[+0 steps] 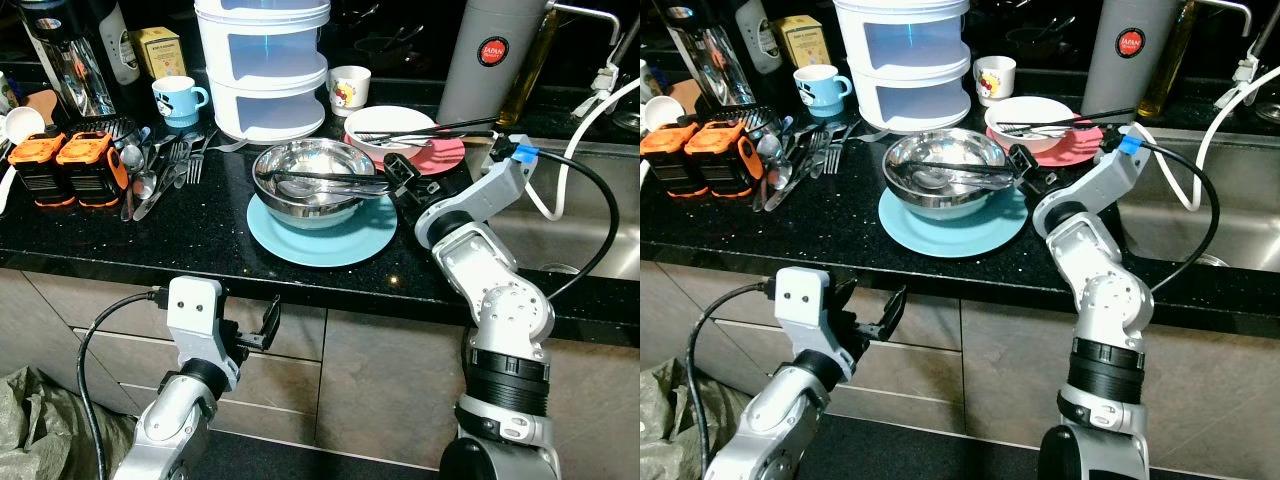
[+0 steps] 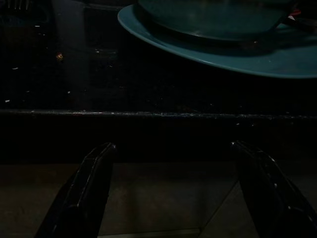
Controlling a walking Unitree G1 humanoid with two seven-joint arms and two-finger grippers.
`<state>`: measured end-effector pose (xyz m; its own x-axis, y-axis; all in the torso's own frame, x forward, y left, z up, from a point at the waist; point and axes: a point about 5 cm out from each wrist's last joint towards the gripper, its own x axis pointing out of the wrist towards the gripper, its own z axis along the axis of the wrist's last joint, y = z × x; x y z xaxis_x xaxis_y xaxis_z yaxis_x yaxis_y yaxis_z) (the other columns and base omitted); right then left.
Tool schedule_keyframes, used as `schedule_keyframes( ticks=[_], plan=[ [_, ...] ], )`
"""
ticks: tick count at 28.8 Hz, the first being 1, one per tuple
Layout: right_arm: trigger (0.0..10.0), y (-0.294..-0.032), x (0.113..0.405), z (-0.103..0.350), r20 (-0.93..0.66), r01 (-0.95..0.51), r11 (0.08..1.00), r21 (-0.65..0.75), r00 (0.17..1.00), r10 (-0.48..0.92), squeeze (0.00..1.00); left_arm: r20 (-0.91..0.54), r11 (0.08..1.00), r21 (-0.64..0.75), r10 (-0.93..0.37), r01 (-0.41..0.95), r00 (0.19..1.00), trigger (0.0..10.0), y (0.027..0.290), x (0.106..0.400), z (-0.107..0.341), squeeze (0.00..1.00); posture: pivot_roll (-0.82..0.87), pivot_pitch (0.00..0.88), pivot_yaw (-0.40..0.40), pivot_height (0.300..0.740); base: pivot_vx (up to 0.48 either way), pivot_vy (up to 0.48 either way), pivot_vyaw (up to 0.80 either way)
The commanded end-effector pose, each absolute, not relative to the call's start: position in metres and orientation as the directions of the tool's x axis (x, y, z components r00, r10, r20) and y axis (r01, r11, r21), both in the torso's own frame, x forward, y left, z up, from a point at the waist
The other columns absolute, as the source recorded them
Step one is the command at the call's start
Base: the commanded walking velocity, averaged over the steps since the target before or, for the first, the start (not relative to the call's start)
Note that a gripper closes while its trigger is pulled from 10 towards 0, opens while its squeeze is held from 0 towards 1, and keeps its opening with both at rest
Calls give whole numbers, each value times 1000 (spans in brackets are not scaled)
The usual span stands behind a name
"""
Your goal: Kitchen organization
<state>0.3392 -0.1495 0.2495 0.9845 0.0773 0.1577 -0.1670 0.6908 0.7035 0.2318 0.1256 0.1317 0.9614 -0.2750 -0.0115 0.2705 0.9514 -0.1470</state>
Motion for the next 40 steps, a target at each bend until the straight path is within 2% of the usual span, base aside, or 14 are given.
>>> schedule_keyframes(
  ticks=[1,5,6,7,8,16,17,18,19,26,29,36,40],
  plan=[
    [10000,-145,337,252,157,-181,685,706,983,98,0,-22,954,-147,-268,262,963,10000,127,231,131,0,67,0,20,740,0,0,0],
    [10000,-146,338,253,164,-181,684,706,982,91,0,-22,954,-147,-268,262,963,10000,127,231,131,0,66,0,20,740,0,0,0],
    [7961,-146,338,254,167,-183,684,706,982,90,0,-22,954,-147,-267,261,963,10000,127,231,131,0,66,0,18,740,0,0,0],
    [784,-147,338,255,171,-186,684,706,981,89,0,-21,954,-147,-266,260,964,10000,127,231,131,0,66,0,19,740,0,0,0],
    [0,-147,338,256,172,-185,684,705,981,88,0,-20,955,-147,-265,259,964,10000,127,231,132,0,65,0,18,740,0,0,0],
    [0,-148,338,257,174,-182,681,709,981,82,0,-20,954,-148,-266,260,964,10000,126,231,132,0,66,0,19,740,0,0,0],
    [588,-148,338,257,171,-180,683,708,982,81,0,-20,955,-148,-265,259,964,10000,127,231,132,0,64,0,21,740,0,0,0],
    [588,-148,338,257,171,-180,683,708,982,81,0,-20,955,-148,-265,259,964,10000,127,231,132,0,64,0,21,740,0,0,0],
    [2039,-148,339,257,170,-179,684,708,982,81,0,-21,955,-148,-264,258,964,10000,127,231,132,0,64,0,21,740,0,0,0],
    [2196,-150,340,258,175,-176,679,713,982,71,0,-20,955,-146,-262,256,965,10000,127,231,132,0,65,0,22,740,0,0,0],
    [1765,-152,340,261,186,-180,669,721,981,64,0,-19,955,-146,-262,257,965,10000,128,232,132,0,64,0,23,740,0,0,0],
    [1765,-154,340,263,205,-190,641,744,977,53,0,-20,956,-146,-262,256,965,10000,127,232,132,0,66,0,23,740,0,0,0],
    [1922,-157,340,271,259,-231,579,782,965,36,0,-20,955,-146,-262,256,965,10000,127,232,131,0,67,0,20,740,0,0,0]
  ],
)
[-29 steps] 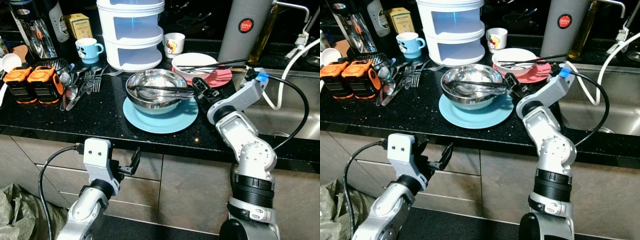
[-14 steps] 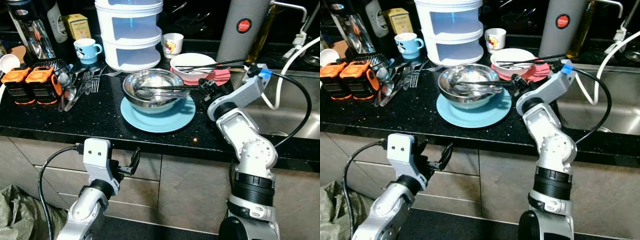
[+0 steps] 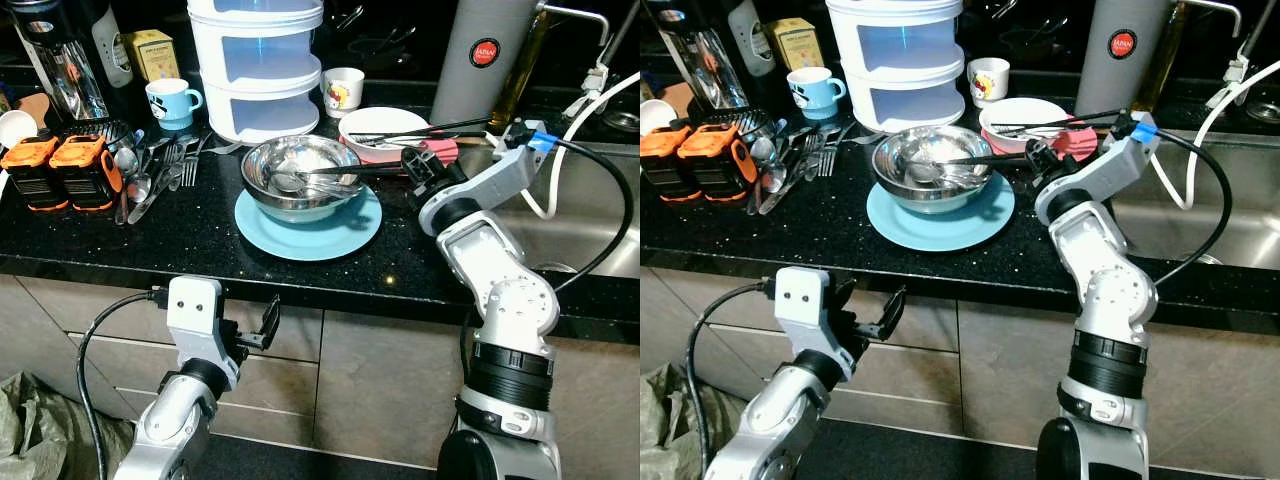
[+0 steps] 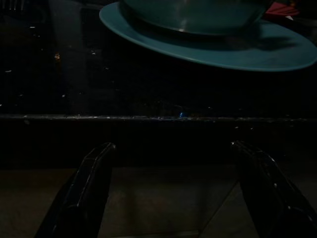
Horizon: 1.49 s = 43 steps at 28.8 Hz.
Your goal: Kitchen organization
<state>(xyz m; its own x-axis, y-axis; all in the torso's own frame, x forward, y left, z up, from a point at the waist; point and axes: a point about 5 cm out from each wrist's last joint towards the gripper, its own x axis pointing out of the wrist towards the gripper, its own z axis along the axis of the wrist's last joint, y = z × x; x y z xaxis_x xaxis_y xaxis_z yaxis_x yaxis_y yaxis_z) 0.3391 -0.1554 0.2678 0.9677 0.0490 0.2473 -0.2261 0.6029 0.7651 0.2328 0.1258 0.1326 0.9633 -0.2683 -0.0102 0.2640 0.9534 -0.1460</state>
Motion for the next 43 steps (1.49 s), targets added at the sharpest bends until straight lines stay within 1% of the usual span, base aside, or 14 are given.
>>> schedule_keyframes(
  ticks=[1,4,5,6,8,13,18,22,23,24,28,34,38,43],
  plan=[
    [2627,-158,340,276,288,-261,571,778,957,45,0,-19,955,-145,-263,258,964,10000,126,232,132,0,73,0,15,740,0,0,0],
    [2980,-159,338,286,344,-321,542,777,937,62,0,-18,955,-143,-265,259,964,10000,126,233,132,0,73,0,14,740,0,0,0],
    [4353,-160,337,290,370,-348,528,775,926,68,0,-17,955,-143,-263,258,965,10000,126,233,132,0,72,0,13,740,0,0,0],
    [7059,-160,336,295,394,-374,514,772,916,74,0,-16,956,-143,-262,257,965,10000,126,233,132,0,72,0,13,740,0,0,0],
    [10000,-160,334,301,435,-418,496,761,896,89,0,-15,956,-143,-261,256,965,10000,126,234,132,0,72,0,13,740,0,0,0],
    [10000,-161,328,312,527,-523,425,739,842,120,0,-15,955,-135,-267,263,964,10000,125,234,131,0,74,0,18,740,0,0,0],
    [10000,-161,327,314,544,-546,426,721,827,141,0,-9,953,-120,-281,278,960,10000,124,235,133,0,74,0,22,740,0,0,0],
    [10000,-162,328,313,531,-536,449,715,834,150,0,20,927,-107,-359,359,933,10000,118,233,139,0,74,0,26,740,0,0,-384],
    [10000,-164,328,313,531,-533,452,715,835,145,0,44,889,-90,-446,448,894,10000,108,229,146,0,75,0,26,740,0,0,-788],
    [10000,-164,328,313,531,-533,452,715,835,145,0,44,889,-90,-446,448,894,10000,108,229,146,0,75,0,26,740,0,0,-788],
    [10000,-168,330,312,530,-526,484,700,836,141,0,56,790,-66,-608,610,792,10000,86,216,154,0,84,0,27,740,0,0,-788],
    [10000,-171,332,313,539,-521,463,717,836,105,0,47,783,-56,-618,620,785,10000,86,215,153,0,85,0,28,740,0,0,-788],
    [10000,-174,334,312,522,-489,506,711,848,86,0,44,781,-53,-621,623,782,10000,86,216,152,0,84,0,29,740,0,0,-788],
    [10000,-168,345,304,444,-367,686,628,893,71,0,42,792,-44,-607,609,793,10000,87,217,153,0,82,0,31,740,0,0,0]
  ],
)
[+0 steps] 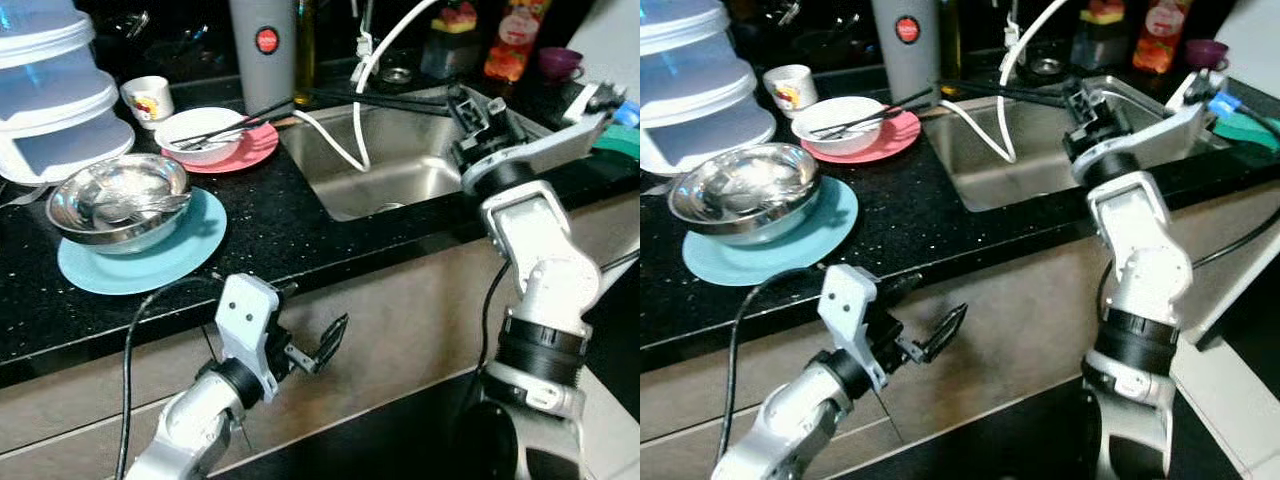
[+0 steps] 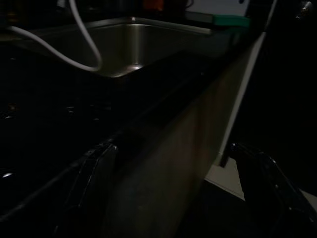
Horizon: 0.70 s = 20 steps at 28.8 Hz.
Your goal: Kitchen organization
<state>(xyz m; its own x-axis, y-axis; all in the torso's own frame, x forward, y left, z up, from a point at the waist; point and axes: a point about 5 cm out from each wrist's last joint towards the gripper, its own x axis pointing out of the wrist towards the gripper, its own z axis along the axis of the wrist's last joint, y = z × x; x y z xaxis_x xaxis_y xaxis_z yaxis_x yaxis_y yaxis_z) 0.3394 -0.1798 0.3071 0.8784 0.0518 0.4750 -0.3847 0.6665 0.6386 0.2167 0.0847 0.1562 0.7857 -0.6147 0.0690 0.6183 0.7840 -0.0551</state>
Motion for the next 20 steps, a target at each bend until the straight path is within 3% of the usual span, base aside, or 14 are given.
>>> schedule_keyframes(
  ticks=[1,3,5,6,9,16,20],
  plan=[
    [10000,-165,350,303,427,-340,717,609,902,65,0,45,797,-43,-601,603,798,10000,87,218,153,0,75,0,30,740,0,0,0],
    [10000,-162,352,303,420,-327,733,597,905,62,0,46,799,-42,-598,600,800,10000,87,218,153,0,76,0,29,740,0,0,0],
    [10000,-154,363,305,401,-270,830,489,914,60,0,56,819,-32,-571,573,819,10000,88,221,154,0,84,0,26,740,0,0,0],
    [10000,-154,363,305,401,-270,830,489,914,60,0,56,819,-32,-571,573,819,10000,88,221,154,0,84,0,26,740,0,0,0],
    [10000,-148,380,306,351,-145,940,307,936,30,0,65,829,-26,-557,559,828,10000,88,221,156,0,89,0,13,740,0,0,0],
    [10000,-153,392,312,320,-19,986,164,947,-35,0,66,833,-37,-549,552,833,10000,86,217,156,0,100,0,1,740,0,0,0],
    [10000,-162,396,315,329,37,994,103,942,-69,0,67,835,-42,-546,549,835,10000,85,214,157,0,104,0,-2,740,0,0,-800]
  ],
)
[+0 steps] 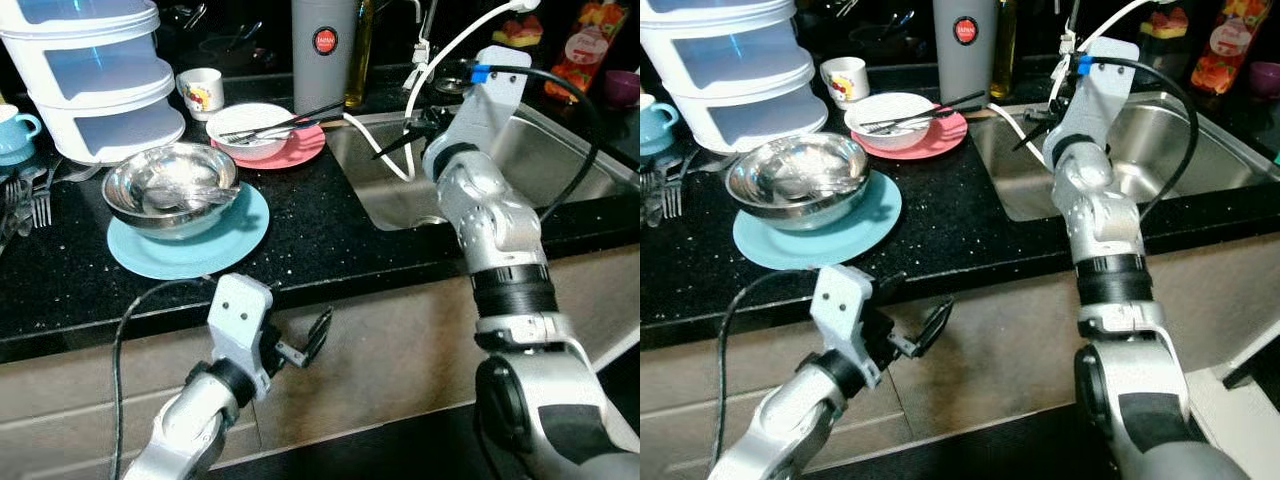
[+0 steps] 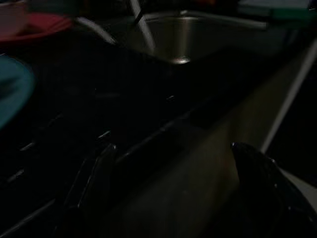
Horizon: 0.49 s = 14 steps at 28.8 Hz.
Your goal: Kitchen organization
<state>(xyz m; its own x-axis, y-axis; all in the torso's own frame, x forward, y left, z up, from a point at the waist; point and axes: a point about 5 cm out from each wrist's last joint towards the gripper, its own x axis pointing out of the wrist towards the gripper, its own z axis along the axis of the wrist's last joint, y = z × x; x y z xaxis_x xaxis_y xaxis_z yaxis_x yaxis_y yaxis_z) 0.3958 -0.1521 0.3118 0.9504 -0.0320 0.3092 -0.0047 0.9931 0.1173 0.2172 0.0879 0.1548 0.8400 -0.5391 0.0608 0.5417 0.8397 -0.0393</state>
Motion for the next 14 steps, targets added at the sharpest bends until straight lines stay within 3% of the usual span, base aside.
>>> schedule_keyframes(
  ticks=[1,5,9,14],
  plan=[
    [10000,-164,397,315,330,46,995,90,941,-73,0,68,834,-44,-546,549,835,10000,84,214,158,0,101,0,-3,740,0,0,-800],
    [10000,-165,399,313,332,52,998,41,941,-63,0,69,833,-49,-548,551,834,10000,82,214,158,0,96,12,-4,740,0,0,-739],
    [10000,-136,404,295,265,-93,991,-101,957,117,0,73,835,-53,-544,548,836,10000,79,213,159,0,90,19,-5,740,0,0,0],
    [10000,-122,406,293,271,-127,978,-165,948,168,0,74,839,-55,-537,541,840,10000,79,213,159,0,95,18,-8,740,0,0,0]
  ],
)
